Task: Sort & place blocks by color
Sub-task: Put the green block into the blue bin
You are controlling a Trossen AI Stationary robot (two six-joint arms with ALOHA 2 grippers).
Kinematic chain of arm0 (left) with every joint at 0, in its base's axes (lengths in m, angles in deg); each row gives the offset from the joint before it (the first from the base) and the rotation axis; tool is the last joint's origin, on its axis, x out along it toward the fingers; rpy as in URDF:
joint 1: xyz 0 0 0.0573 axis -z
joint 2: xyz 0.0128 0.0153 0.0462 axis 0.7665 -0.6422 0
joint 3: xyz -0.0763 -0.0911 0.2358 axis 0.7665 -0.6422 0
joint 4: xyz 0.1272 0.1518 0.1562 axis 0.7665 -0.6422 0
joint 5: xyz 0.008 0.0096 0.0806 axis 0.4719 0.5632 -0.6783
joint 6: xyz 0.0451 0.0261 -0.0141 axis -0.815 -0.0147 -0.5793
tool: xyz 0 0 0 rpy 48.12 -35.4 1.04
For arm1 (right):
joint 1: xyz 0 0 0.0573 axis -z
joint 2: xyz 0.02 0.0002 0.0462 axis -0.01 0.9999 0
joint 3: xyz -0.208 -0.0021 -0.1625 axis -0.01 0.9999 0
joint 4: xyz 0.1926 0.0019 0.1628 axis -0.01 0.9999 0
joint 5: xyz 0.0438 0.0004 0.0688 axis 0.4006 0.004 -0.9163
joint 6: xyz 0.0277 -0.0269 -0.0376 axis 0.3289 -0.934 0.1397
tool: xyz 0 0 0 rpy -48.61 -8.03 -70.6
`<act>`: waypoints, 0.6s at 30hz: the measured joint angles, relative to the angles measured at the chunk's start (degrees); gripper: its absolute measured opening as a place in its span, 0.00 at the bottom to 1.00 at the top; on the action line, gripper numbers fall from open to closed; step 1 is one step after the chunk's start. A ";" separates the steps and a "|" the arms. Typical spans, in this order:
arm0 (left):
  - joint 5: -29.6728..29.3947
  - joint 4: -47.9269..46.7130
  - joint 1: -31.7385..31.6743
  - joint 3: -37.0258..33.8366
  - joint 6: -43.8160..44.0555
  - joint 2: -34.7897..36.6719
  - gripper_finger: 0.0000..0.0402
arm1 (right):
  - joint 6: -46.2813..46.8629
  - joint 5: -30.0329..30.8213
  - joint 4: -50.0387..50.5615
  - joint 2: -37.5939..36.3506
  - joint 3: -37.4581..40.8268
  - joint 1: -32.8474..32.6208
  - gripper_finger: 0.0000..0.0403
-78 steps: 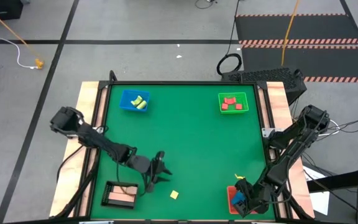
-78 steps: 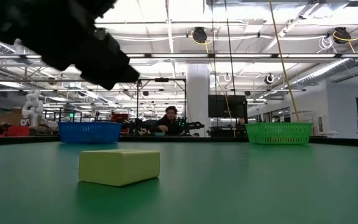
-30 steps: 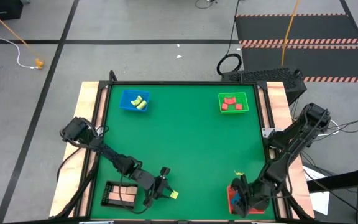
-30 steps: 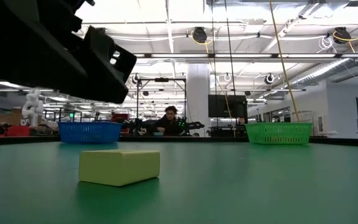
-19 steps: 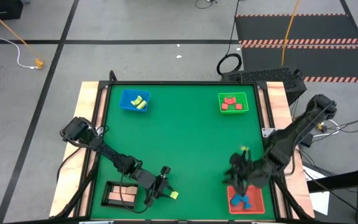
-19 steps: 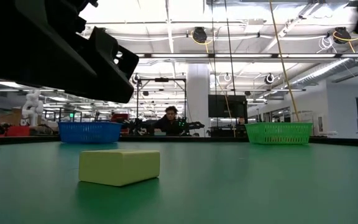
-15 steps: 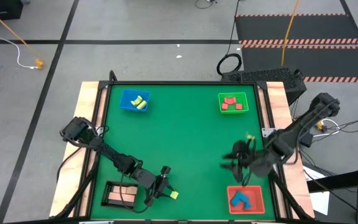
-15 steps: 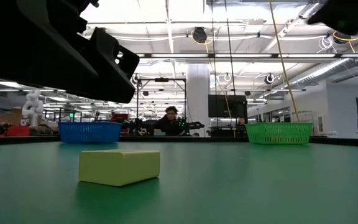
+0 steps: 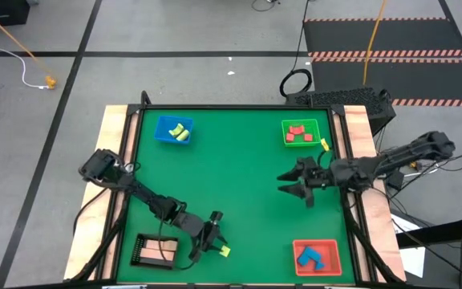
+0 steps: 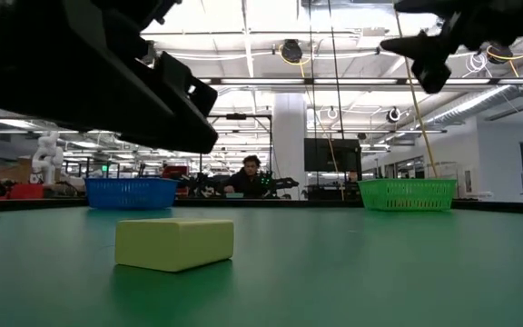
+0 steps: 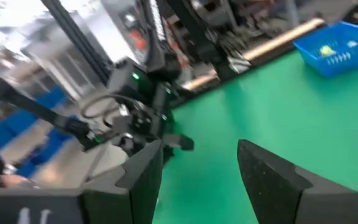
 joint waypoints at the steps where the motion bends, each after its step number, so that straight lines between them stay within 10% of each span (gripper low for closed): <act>1: 0.41 0.03 -0.33 0.00 0.00 0.00 0.34 | -0.57 -1.63 -3.04 -0.34 1.79 1.22 0.49; 18: 0.98 1.59 -1.91 0.00 0.15 0.04 0.34 | -6.01 -7.53 -16.30 -1.28 15.65 8.32 0.49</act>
